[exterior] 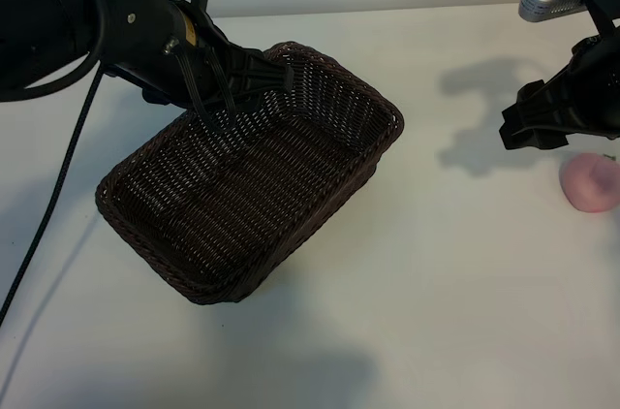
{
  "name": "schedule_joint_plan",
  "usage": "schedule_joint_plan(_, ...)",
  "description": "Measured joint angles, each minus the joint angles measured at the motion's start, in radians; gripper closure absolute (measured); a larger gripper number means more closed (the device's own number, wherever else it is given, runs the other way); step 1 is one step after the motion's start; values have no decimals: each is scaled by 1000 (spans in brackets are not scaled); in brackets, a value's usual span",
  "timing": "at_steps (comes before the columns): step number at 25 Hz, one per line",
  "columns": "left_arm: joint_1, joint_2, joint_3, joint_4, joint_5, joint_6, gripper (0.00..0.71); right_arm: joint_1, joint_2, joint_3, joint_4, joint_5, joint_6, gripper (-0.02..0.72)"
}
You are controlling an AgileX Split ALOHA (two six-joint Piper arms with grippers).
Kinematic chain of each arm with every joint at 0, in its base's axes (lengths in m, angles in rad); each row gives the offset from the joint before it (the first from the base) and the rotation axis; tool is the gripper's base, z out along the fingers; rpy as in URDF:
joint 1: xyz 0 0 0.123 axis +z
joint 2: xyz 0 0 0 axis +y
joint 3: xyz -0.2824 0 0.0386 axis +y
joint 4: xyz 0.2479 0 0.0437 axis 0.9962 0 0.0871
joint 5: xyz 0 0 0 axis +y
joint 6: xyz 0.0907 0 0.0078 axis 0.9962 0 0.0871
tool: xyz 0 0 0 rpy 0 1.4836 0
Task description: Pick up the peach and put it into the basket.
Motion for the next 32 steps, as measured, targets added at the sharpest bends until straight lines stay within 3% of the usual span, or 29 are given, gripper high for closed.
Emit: schedule_joint_plan(32, 0, 0, 0, 0, -42, 1, 120, 0, 0, 0, 0, -15, 0, 108)
